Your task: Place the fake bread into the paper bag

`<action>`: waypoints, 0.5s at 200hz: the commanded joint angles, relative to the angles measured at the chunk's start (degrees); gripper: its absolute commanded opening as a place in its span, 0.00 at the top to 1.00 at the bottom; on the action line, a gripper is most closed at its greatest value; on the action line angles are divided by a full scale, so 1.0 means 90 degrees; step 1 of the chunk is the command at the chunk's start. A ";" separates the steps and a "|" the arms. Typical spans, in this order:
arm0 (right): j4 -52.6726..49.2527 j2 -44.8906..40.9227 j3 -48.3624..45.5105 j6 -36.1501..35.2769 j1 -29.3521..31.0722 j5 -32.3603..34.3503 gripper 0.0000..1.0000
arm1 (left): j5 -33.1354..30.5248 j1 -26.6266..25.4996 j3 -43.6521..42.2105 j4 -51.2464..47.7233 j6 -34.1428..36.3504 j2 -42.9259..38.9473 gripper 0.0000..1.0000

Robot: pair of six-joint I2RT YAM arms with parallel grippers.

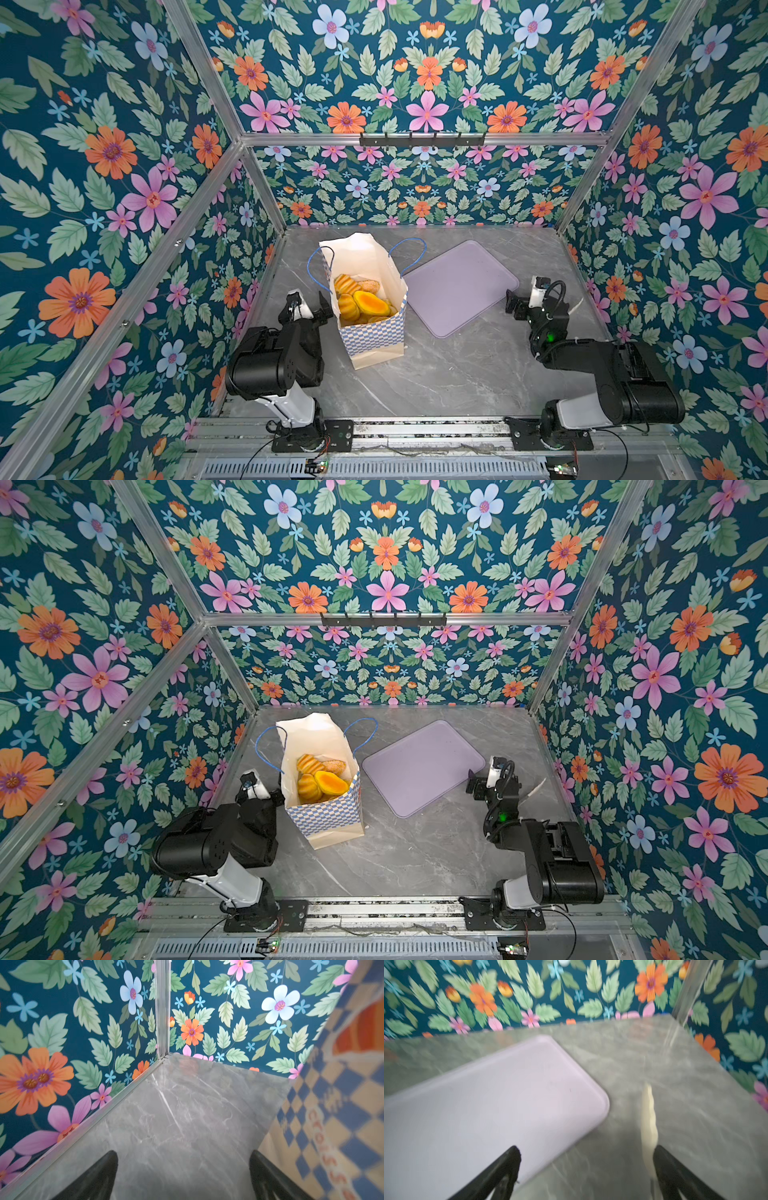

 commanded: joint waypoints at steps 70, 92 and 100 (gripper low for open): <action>-0.0532 -0.0017 0.0088 0.0024 -0.0041 0.0000 0.01 | -0.0215 -0.0142 0.0080 -0.0208 0.0187 0.0016 0.00; -0.0600 -0.0042 0.0102 0.0027 -0.0044 0.0000 0.01 | -0.0082 -0.0157 0.0423 -0.0867 0.0275 0.0009 0.00; -0.0595 -0.0041 0.0106 0.0029 -0.0040 0.0000 0.01 | -0.0157 -0.0223 0.0490 -0.0990 0.0319 0.0001 0.00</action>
